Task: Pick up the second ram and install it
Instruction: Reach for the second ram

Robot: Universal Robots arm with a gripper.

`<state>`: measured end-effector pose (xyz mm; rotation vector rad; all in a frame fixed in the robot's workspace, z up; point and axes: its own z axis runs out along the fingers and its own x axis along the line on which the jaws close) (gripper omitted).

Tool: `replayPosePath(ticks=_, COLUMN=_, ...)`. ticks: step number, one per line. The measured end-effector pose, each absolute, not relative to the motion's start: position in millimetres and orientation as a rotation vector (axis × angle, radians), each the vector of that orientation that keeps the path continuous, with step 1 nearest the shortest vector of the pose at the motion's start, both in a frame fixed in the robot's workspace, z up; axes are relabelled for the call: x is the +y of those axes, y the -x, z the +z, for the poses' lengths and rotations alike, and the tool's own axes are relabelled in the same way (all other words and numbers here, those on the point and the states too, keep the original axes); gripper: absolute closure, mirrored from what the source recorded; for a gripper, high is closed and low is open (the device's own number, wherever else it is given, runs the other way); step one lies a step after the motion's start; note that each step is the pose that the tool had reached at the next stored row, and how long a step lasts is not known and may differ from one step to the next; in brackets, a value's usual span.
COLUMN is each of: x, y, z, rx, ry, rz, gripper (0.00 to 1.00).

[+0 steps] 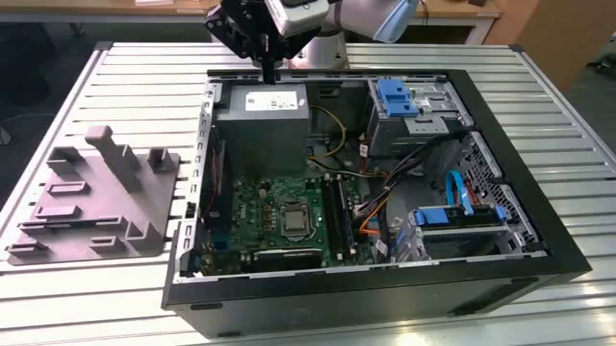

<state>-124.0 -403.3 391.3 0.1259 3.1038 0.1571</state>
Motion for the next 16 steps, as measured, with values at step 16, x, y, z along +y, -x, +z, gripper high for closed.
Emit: replayPosePath(ticks=16, x=-404.5, y=124.0, z=391.3, rx=3.103, ry=-0.126, rz=0.174, gripper=0.89)
